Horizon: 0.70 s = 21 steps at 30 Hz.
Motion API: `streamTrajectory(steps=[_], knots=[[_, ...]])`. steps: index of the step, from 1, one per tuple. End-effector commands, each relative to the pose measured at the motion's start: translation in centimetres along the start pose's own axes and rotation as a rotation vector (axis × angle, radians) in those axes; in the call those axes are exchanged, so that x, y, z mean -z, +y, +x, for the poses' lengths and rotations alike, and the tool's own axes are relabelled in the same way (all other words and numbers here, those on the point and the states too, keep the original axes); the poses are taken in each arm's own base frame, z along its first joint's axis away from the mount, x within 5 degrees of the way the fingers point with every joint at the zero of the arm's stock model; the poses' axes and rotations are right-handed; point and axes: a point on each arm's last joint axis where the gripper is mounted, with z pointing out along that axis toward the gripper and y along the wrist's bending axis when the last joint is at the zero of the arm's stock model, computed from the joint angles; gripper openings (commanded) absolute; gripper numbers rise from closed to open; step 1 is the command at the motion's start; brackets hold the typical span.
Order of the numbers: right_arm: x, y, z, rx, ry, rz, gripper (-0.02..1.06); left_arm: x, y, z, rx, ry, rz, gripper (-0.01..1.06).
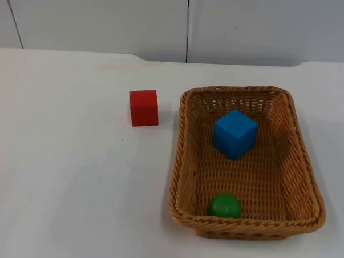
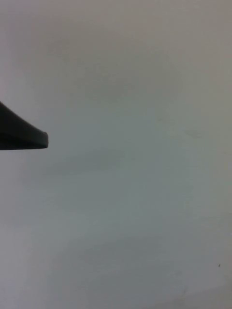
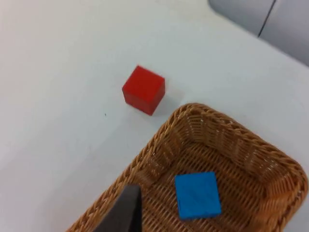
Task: Place all geometric objects except the red cube into the basket.
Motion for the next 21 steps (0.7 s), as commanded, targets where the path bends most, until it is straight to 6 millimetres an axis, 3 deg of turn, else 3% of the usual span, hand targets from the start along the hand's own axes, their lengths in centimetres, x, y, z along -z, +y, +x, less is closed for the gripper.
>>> streamTrajectory(steps=[1, 7, 8, 12, 13, 17, 21], knots=[[2.4, 0.5, 1.5, 0.003, -0.081, 0.02, 1.05, 0.4, 0.1, 0.2, 0.007, -0.014, 0.0, 1.05], [8.5, 2.1, 8.4, -0.022, -0.175, 0.036, 1.05, 4.3, 0.3, 1.5, 0.018, -0.205, 0.009, 1.05], [8.5, 2.1, 8.4, -0.022, -0.175, 0.036, 1.05, 4.3, 0.3, 1.5, 0.018, -0.205, 0.009, 1.05], [12.9, 3.0, 11.7, -0.039, -0.279, 0.042, 1.05, 7.4, 0.3, 3.3, 0.036, -0.371, 0.034, 1.05], [12.9, 3.0, 11.7, -0.039, -0.279, 0.042, 1.05, 7.4, 0.3, 3.3, 0.036, -0.371, 0.034, 1.05], [16.8, 3.9, 14.5, -0.023, -0.367, 0.044, 1.05, 9.9, 0.4, 5.3, 0.052, -0.507, 0.061, 1.05], [19.1, 4.5, 16.5, -0.009, -0.415, 0.045, 1.05, 11.3, 0.5, 7.1, 0.056, -0.575, 0.069, 1.05]])
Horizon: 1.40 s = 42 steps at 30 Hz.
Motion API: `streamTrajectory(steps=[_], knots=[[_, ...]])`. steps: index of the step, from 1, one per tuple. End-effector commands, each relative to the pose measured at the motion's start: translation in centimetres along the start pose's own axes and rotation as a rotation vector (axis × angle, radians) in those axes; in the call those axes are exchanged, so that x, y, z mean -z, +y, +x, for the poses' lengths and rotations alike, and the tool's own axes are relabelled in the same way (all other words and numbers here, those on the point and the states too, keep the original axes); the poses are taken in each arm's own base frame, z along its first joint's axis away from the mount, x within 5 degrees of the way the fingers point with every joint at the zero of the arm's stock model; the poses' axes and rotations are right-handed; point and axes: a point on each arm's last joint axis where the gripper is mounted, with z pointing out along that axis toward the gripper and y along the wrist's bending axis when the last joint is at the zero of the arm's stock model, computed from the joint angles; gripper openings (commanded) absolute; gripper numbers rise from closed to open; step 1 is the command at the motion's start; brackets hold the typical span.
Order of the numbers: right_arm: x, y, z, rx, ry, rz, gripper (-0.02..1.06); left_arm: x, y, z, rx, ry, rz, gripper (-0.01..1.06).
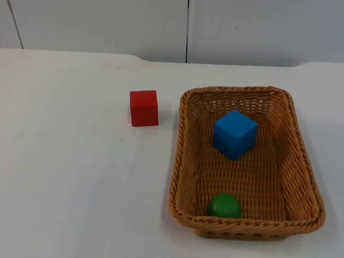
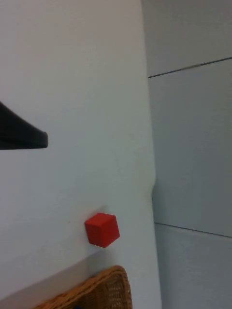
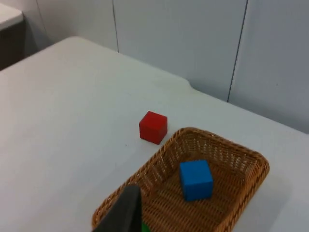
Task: Place all geometric objects except the red cube into the basket.
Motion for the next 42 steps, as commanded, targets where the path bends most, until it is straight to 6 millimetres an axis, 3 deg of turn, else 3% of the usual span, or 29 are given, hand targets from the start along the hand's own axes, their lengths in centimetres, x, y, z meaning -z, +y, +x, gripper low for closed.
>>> streamTrajectory(steps=[1, 9, 18, 26, 31, 40, 42], knots=[[1.3, 0.3, 0.7, 0.006, -0.005, -0.007, 1.05, 0.7, 0.0, 0.5, 0.011, -0.012, 0.007, 1.05], [5.1, 0.9, 3.0, 0.041, 0.015, -0.01, 1.05, 2.7, 0.2, 3.4, 0.012, -0.06, 0.01, 1.05], [8.6, 0.9, 5.8, 0.065, 0.056, 0.048, 1.05, 0.4, 0.7, 6.8, -0.025, 0.135, -0.035, 1.05], [11.3, 0.5, 7.8, 0.03, -0.012, 0.144, 1.05, 0.5, 0.5, 6.7, -0.047, 0.13, -0.02, 1.05], [11.2, 0.4, 8.6, 0.023, 0.068, 0.148, 1.05, 0.5, 0.5, 6.7, -0.057, 0.13, -0.019, 1.05], [7.5, 0.3, 11.8, 0.0, 0.235, 0.134, 1.05, 0.4, 0.5, 6.7, -0.093, 0.133, -0.017, 1.05], [7.4, 0.3, 11.7, -0.001, 0.221, 0.131, 1.05, 0.4, 0.5, 6.7, -0.097, 0.133, -0.014, 1.05]])
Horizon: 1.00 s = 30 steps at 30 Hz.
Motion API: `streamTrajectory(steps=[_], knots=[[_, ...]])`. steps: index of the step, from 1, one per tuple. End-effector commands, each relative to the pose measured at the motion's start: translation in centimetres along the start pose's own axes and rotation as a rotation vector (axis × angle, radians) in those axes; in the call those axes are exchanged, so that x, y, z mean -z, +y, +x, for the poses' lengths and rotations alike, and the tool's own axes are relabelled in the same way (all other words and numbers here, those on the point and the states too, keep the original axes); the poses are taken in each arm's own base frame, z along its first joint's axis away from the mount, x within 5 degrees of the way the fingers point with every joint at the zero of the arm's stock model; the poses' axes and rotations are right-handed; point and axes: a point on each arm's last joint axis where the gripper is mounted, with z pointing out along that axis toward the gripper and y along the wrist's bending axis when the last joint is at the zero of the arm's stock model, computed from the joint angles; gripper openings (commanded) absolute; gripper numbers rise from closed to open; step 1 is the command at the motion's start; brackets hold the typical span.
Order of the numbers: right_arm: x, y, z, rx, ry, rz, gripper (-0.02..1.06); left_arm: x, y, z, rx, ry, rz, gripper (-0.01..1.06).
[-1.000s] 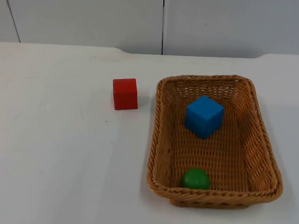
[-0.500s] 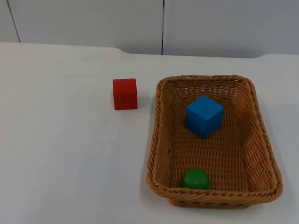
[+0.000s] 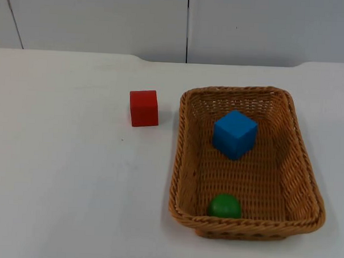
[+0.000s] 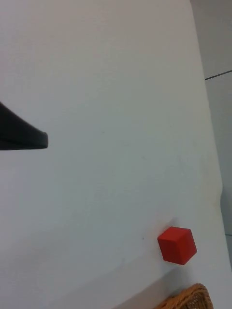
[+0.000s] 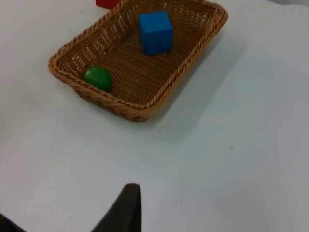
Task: Place all geometric objects except the red cube into the basket.
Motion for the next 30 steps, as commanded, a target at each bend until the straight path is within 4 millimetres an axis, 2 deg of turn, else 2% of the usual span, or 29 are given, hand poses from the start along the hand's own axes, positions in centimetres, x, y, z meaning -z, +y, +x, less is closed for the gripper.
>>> streamTrajectory(steps=[1, 8, 30], knots=[[-0.16, 0.03, -0.07, -0.008, -0.015, -0.003, 1.05, -0.08, -0.09, 0.11, -0.008, -0.001, 0.006, 1.05], [-0.85, 0.1, -0.62, -0.057, -0.098, -0.007, 1.05, -0.08, -0.11, 0.11, -0.007, -0.001, 0.008, 1.05], [-1.1, -0.05, -0.49, -0.08, -0.093, 0.006, 1.05, -0.08, -0.11, 0.11, -0.007, -0.001, 0.008, 1.05]])
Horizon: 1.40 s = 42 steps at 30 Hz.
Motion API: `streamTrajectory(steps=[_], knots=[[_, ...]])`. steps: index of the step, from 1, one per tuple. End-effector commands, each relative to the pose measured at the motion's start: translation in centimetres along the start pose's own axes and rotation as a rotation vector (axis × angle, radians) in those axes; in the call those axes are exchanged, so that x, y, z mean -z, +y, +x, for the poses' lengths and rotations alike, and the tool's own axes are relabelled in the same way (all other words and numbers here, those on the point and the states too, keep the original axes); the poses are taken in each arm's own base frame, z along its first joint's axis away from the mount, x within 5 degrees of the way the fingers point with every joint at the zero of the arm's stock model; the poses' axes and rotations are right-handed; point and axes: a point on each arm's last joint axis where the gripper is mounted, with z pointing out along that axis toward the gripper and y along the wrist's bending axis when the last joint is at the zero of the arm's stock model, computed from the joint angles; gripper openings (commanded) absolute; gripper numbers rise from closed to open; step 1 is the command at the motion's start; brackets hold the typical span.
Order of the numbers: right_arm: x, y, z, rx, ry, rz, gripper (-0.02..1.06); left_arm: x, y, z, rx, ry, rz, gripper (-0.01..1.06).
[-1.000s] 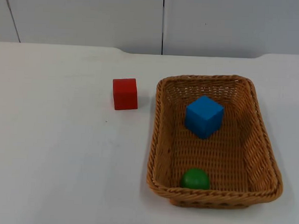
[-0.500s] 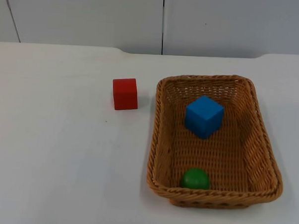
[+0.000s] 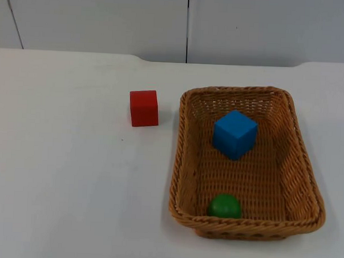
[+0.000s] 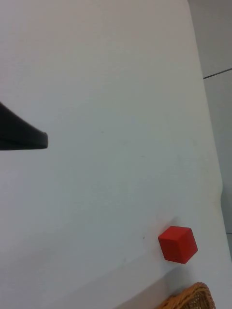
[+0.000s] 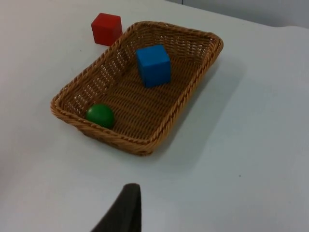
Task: Place all geometric objects except the red cube into the basket.
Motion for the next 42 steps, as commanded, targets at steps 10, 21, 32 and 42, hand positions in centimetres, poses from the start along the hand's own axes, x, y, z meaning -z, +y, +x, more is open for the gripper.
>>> streamTrajectory(steps=[10, 21, 32, 42], knots=[[-0.02, -0.03, -0.05, -0.001, -0.013, 0.0, 1.05, -0.08, -0.05, 0.11, 0.002, -0.001, 0.001, 1.05], [0.02, 0.04, -0.02, -0.044, -0.009, 0.083, 1.05, -0.08, -0.03, 0.11, 0.001, -0.001, -0.001, 1.05], [0.12, 0.28, 0.0, -0.181, 0.0, 0.346, 1.05, -0.08, -0.03, 0.11, 0.001, -0.001, -0.001, 1.05], [0.13, 0.31, 0.01, -0.195, 0.002, 0.374, 1.05, -0.08, -0.03, 0.11, 0.001, -0.001, -0.001, 1.05]])
